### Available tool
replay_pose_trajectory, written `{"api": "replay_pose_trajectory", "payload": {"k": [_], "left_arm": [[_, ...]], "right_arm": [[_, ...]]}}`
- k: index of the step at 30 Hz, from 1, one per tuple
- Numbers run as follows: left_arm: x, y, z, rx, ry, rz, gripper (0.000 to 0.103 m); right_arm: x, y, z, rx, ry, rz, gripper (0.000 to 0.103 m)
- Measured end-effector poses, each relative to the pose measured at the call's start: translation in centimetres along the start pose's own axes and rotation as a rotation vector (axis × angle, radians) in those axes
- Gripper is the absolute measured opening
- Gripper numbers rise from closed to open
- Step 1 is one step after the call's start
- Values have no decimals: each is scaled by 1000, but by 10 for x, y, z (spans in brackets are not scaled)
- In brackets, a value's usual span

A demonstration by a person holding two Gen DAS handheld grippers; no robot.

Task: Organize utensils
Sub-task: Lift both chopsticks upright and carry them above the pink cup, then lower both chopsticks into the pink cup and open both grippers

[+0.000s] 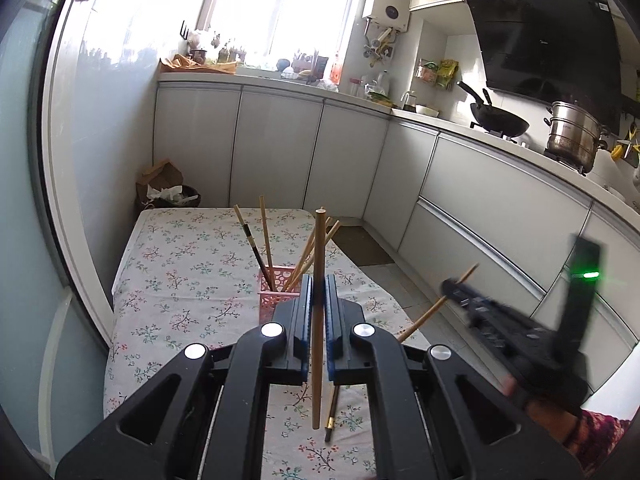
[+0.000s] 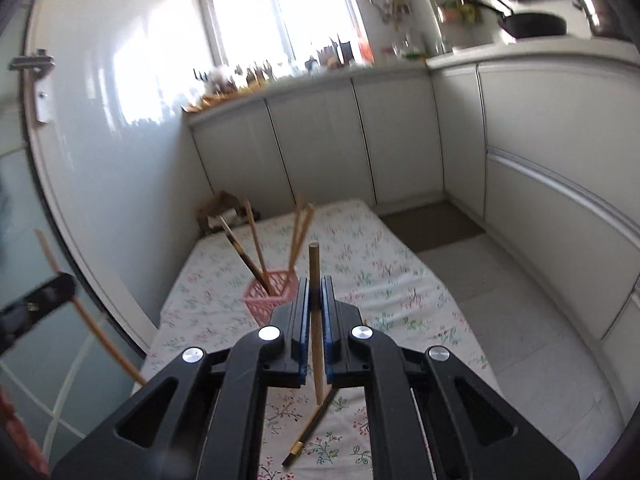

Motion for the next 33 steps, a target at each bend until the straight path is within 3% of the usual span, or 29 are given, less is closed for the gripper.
{"api": "replay_pose_trajectory", "payload": {"k": [9, 14, 26, 33], "left_arm": [[15, 1, 5, 41, -19, 42, 5], [31, -11, 7, 57, -37, 64, 5], [101, -66, -2, 66, -28, 151, 5], [116, -119, -11, 86, -29, 160, 5]], "right_arm": [[56, 57, -13, -4, 8, 185, 6], [77, 63, -20, -22, 28, 246, 6], [98, 28, -12, -37, -11, 270, 6], [100, -11, -9, -32, -18, 251, 6]]}}
Point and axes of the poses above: each gripper's, at about its wrist camera, not at the fingertips, and y roughly against the way its jaws point, z to its right, x to its top, the point moved 6 cm from there along -y, roughly the way its jaws point, and after that the axes turned 8 degrees about y, right-handed, at the moved point
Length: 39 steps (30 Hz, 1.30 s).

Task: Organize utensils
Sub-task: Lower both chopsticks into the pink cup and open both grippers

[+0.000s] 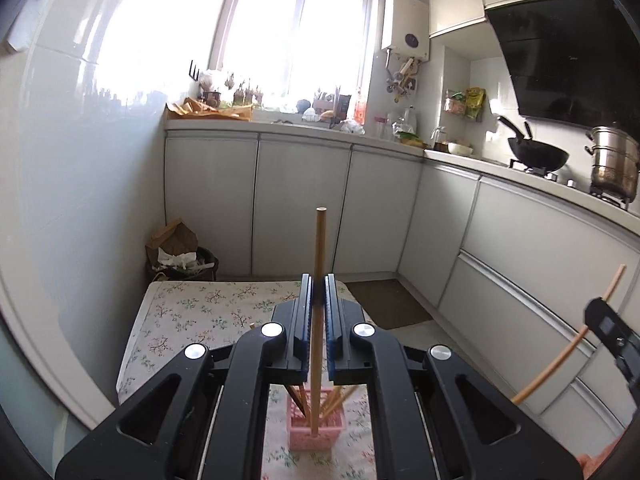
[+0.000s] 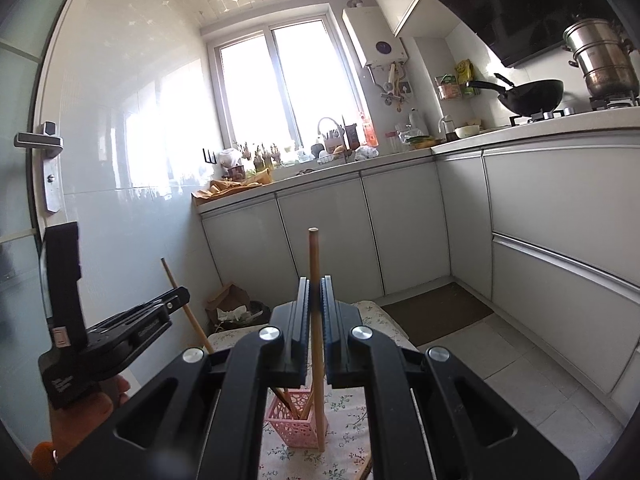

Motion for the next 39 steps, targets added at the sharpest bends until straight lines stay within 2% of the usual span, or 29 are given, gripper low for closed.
{"api": "replay_pose_trajectory", "payload": {"k": [5, 10, 11, 13, 14, 16, 18, 24, 32, 34, 36, 37, 38, 39], "left_arm": [[-15, -41, -14, 14, 30, -33, 5], [-37, -57, -17, 33, -7, -24, 9], [-39, -56, -18, 36, -10, -23, 12], [-38, -40, -23, 33, 23, 4, 29], [-34, -34, -26, 28, 40, 20, 31], [-26, -12, -35, 22, 80, 53, 44], [-20, 4, -42, 34, 111, 71, 49], [-15, 40, -69, 64, 196, 105, 52], [-20, 46, -86, 80, 215, 105, 54], [-23, 47, -92, 87, 226, 100, 55], [-25, 48, -94, 98, 224, 94, 57], [-26, 50, -96, 107, 221, 92, 59], [-26, 52, -98, 114, 220, 92, 61], [-25, 54, -98, 116, 222, 92, 62]], "right_arm": [[-8, -18, -3, -3, 10, -6, 6], [-17, -33, -6, -1, 11, -37, 6], [-17, -35, -9, 1, 9, -39, 6], [-17, -37, -13, 8, 8, -35, 6], [-16, -38, -15, 14, 5, -31, 6], [-13, -40, -21, 27, 1, -22, 6], [-10, -44, -29, 41, -2, -6, 6], [-10, -72, -51, 42, 14, 44, 6], [-42, -128, -70, 22, 40, 21, 6], [-51, -142, -73, 17, 55, -7, 12], [-56, -146, -73, 3, 59, -34, 28], [-55, -141, -72, -4, 60, -31, 30], [-53, -135, -71, -10, 62, -23, 36], [-49, -125, -69, -20, 65, -12, 47]]}}
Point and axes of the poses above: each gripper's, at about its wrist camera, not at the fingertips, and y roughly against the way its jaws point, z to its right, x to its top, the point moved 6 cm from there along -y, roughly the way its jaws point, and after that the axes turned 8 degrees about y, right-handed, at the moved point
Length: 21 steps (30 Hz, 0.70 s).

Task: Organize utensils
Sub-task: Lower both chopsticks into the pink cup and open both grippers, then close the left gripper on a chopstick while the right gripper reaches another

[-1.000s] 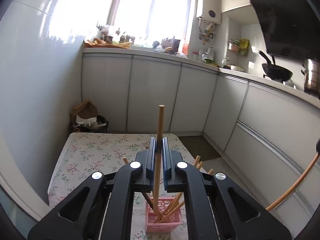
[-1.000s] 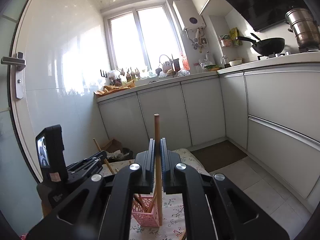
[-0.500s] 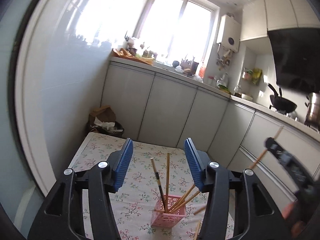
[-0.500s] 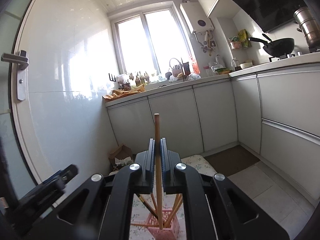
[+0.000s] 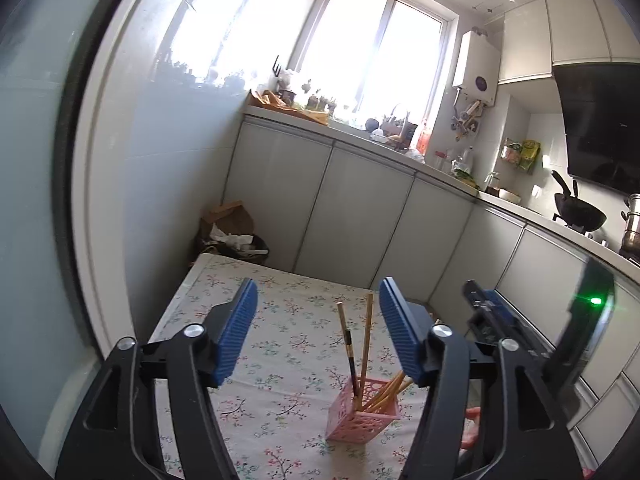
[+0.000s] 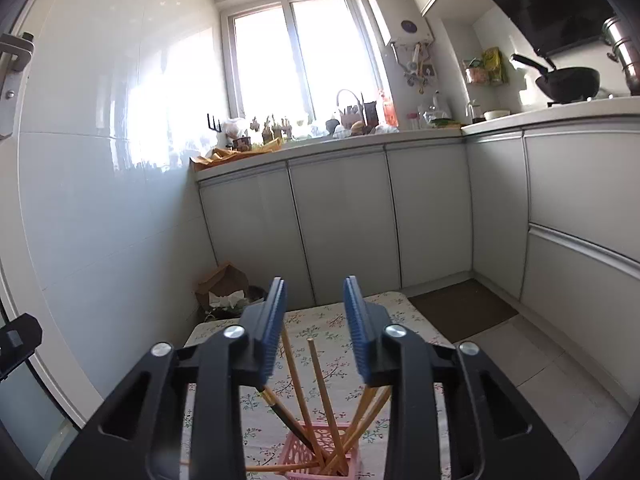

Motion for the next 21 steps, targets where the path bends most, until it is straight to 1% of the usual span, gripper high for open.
{"api": "replay_pose_trajectory", "payload": {"k": [2, 3, 4, 5, 6, 7, 8, 9, 11, 12, 14, 16, 18, 21], "left_arm": [[2, 5, 1, 3, 3, 1, 62], [2, 8, 2, 5, 1, 1, 63], [2, 10, 4, 8, -2, 1, 66], [2, 14, 6, 9, -1, 4, 68], [1, 17, 7, 8, 0, 7, 74], [0, 22, 12, 8, -3, 13, 79], [-1, 25, 14, 10, -8, 16, 81], [-3, 29, 17, 13, -17, 19, 85], [-8, 38, 23, 19, -34, 23, 90], [-10, 42, 26, 20, -39, 22, 94], [-18, 48, 31, 23, -54, 7, 96], [-27, 51, 35, 31, -74, -15, 96], [-40, 52, 40, 39, -100, -50, 96], [-61, 47, 50, 32, -137, -128, 96]], "right_arm": [[6, 16, 3, -18, 9, 14, 56], [9, 28, 5, -35, 19, 22, 59], [12, 35, 6, -47, 22, 26, 61], [14, 46, 9, -53, 15, 31, 66], [15, 56, 14, -59, 3, 32, 71], [16, 65, 17, -66, -4, 34, 74], [17, 72, 22, -73, -5, 36, 78], [17, 77, 24, -82, -2, 36, 82], [15, 92, 32, -103, 2, 31, 89], [13, 100, 36, -104, 1, 28, 92], [9, 113, 43, -124, -5, 26, 97], [4, 125, 50, -131, -4, 17, 97], [-6, 133, 57, -144, 9, -14, 97], [-30, 149, 82, -173, 7, -68, 97]]}}
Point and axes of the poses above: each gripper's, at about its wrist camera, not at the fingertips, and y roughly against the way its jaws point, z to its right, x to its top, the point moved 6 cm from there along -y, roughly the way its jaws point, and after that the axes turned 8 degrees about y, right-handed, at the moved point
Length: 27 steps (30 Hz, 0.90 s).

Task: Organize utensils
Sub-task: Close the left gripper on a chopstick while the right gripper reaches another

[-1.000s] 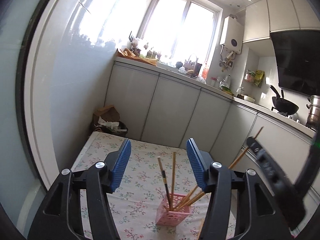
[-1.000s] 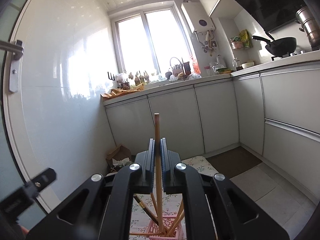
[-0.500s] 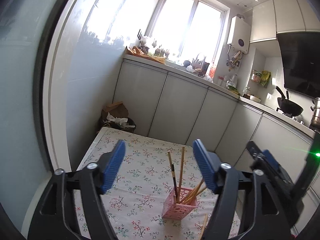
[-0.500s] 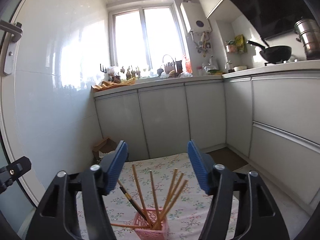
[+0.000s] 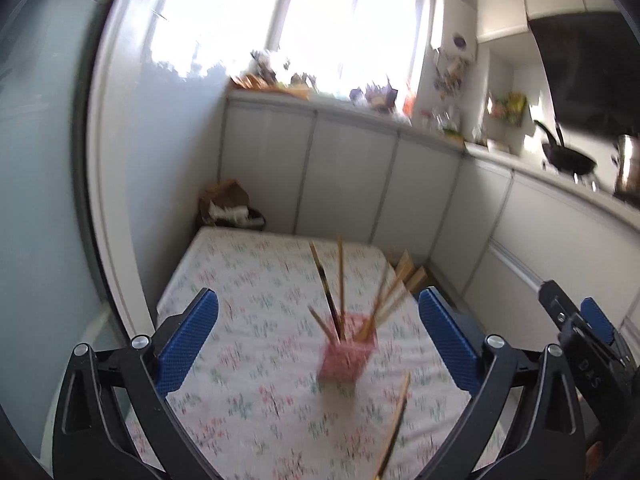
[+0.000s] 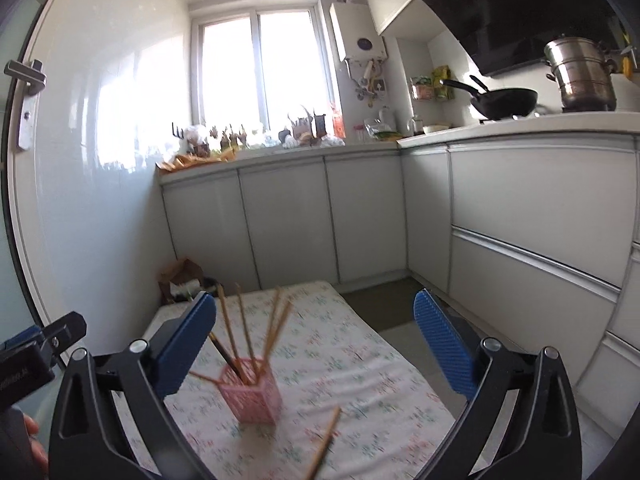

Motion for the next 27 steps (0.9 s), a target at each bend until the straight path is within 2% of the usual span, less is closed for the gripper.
{"api": "replay_pose_trajectory", "payload": {"k": [4, 9, 11, 13, 18, 21, 23, 25, 27], "left_arm": [[-26, -16, 19, -13, -58, -95, 96], [-74, -58, 64, -91, -128, -313, 96], [-94, -72, 82, -119, -169, -389, 96], [-115, -90, 104, -151, -207, -475, 96], [-145, -142, 144, -189, -238, -653, 96], [-166, -187, 161, -152, -310, -771, 96], [-179, -218, 162, -119, -341, -834, 89], [-188, -241, 157, -72, -348, -873, 73], [-197, -262, 153, -39, -358, -904, 64]], "right_arm": [[-52, 6, 46, -44, -6, -117, 97], [-108, -4, 88, -100, 6, -259, 97], [-126, -8, 104, -113, -26, -310, 97], [-135, -12, 114, -97, -85, -345, 97], [-137, -15, 130, -103, -176, -350, 97], [-140, -18, 139, -98, -231, -367, 97], [-139, -19, 143, -99, -246, -361, 97], [-137, -19, 145, -94, -253, -354, 97], [-137, -19, 145, -81, -261, -356, 97]]}}
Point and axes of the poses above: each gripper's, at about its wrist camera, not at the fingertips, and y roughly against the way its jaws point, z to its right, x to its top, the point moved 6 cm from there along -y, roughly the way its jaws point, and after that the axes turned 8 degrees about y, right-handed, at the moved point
